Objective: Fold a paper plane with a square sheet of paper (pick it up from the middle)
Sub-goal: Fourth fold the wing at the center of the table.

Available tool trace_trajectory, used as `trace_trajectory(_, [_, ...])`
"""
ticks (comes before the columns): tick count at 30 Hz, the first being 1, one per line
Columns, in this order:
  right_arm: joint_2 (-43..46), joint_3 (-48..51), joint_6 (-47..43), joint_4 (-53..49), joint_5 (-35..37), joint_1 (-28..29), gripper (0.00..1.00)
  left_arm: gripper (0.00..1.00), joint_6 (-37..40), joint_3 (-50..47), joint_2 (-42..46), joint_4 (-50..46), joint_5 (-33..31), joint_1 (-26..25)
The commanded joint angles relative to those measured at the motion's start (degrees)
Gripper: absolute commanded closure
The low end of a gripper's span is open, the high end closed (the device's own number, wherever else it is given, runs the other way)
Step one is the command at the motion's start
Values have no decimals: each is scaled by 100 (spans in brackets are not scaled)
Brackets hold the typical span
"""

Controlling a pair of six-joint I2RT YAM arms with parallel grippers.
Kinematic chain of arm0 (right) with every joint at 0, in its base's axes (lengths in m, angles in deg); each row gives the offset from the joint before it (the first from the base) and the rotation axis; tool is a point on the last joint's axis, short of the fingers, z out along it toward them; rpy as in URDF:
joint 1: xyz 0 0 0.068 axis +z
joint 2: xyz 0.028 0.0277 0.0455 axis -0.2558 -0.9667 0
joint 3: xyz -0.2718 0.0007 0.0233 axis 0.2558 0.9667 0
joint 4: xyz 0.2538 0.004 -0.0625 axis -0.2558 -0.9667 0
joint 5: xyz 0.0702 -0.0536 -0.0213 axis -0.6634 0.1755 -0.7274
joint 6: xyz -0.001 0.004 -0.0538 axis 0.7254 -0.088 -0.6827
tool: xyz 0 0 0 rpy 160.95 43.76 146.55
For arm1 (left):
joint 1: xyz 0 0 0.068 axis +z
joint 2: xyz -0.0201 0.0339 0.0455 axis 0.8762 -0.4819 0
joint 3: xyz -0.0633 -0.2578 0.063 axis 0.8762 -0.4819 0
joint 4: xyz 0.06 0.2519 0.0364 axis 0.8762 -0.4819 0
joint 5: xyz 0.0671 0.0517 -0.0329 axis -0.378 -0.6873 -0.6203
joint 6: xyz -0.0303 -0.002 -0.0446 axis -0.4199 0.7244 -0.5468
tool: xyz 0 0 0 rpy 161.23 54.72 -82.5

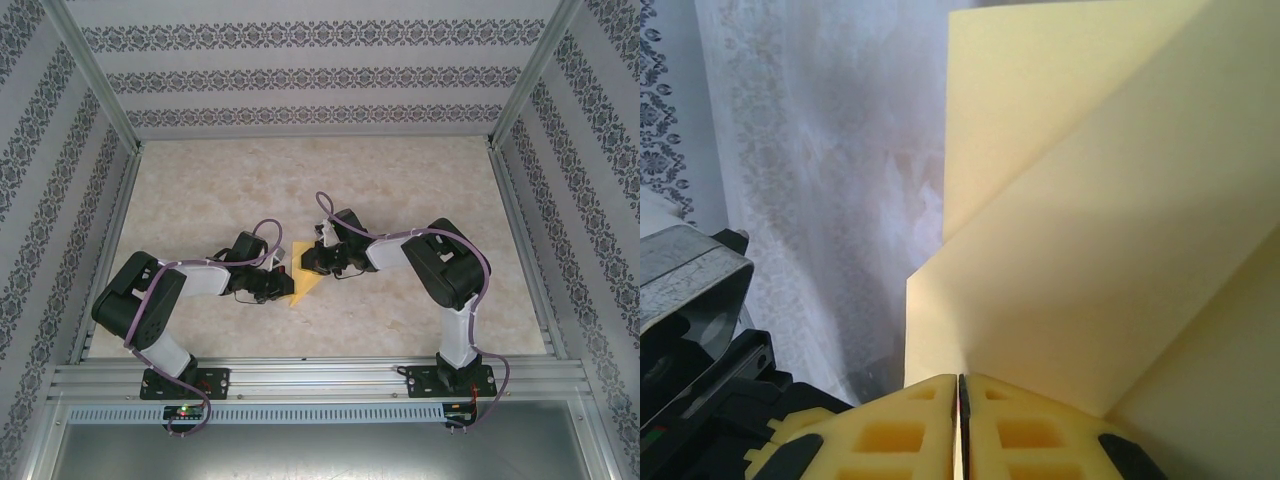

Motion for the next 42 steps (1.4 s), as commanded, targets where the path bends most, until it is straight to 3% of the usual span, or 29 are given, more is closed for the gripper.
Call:
trace_trajectory(1, [5, 121, 46, -76, 271, -42, 88, 95, 4, -59, 81, -129, 26, 96])
trace_trajectory(12, [1, -44, -175, -646, 428, -19, 88, 98, -214, -205, -311, -117, -73, 91])
trace_trajectory(21, [360, -257, -193, -378, -189, 130, 86, 98, -168, -115, -351, -309, -149, 92])
trace_trajectory(29, [243, -474, -167, -375, -285, 212, 87, 98, -163, -106, -335, -336, -155, 93])
trace_trajectory(36, [-85, -476, -238, -772, 312, 95, 88, 98, -123, -91, -357, -358, -150, 98])
trace_trajectory(42, [-329, -424, -358, -756, 246, 45, 88, 97, -107, -90, -351, -390, -159, 94])
